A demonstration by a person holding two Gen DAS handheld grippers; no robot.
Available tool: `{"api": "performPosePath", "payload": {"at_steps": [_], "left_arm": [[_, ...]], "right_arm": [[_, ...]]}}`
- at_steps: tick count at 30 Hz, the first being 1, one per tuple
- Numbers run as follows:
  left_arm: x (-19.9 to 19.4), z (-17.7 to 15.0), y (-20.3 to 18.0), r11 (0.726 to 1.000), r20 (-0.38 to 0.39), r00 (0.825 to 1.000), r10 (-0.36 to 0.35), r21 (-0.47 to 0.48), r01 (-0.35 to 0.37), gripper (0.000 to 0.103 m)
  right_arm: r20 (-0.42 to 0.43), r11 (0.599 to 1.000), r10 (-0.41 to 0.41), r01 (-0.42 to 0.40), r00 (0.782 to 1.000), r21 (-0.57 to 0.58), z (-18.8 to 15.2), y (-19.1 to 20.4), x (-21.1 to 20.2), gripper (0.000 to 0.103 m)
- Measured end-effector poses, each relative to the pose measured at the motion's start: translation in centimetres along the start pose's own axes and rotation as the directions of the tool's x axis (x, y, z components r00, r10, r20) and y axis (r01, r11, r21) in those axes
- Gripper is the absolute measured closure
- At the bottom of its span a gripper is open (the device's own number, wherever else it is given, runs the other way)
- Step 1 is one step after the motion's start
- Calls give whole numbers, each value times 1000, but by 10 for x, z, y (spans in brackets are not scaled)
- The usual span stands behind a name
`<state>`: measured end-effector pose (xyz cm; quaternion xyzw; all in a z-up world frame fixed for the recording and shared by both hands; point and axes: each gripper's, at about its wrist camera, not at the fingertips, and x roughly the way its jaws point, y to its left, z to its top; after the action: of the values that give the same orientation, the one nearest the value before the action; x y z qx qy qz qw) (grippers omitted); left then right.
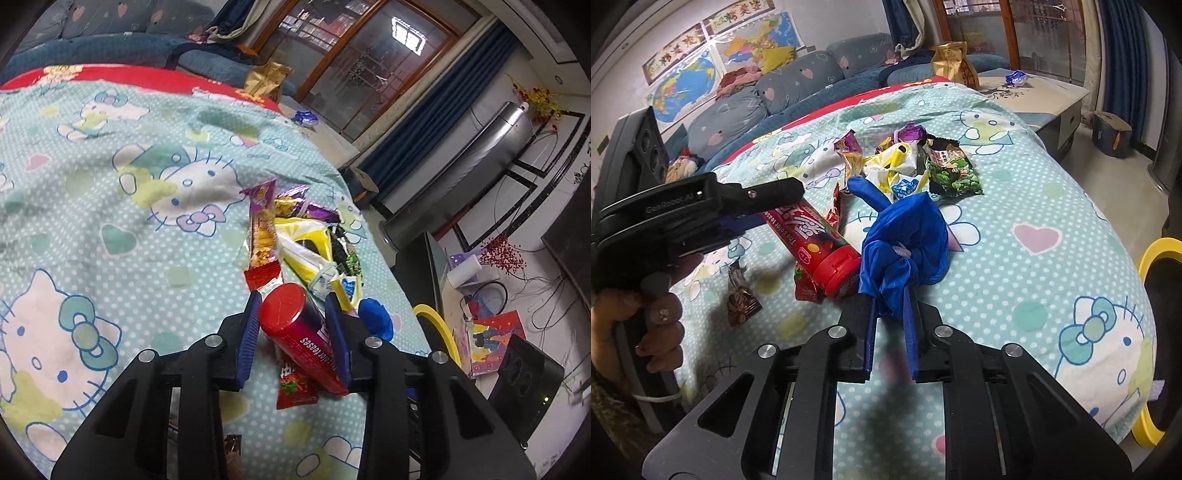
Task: Collect trash
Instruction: 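Grasp the red tube package with the left tool while the right tool grasps the blue bag, then carry the red tube and blue bag over the yellow bin with both tools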
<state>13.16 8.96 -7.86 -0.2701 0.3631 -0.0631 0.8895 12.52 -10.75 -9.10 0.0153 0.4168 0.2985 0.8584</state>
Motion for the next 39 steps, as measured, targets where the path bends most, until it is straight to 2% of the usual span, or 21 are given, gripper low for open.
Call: {"api": "performPosePath", "payload": {"at_steps": [21, 39], "left_arm": [[-35, 6, -33, 997, 67, 996, -53, 65, 49, 72], [-43, 5, -71, 984, 75, 992, -101, 154, 88, 73]], "right_arm": [[84, 1000, -12, 11, 996, 22, 2, -8, -40, 96], [152, 996, -61, 49, 987, 78, 5, -30, -74, 96]]}}
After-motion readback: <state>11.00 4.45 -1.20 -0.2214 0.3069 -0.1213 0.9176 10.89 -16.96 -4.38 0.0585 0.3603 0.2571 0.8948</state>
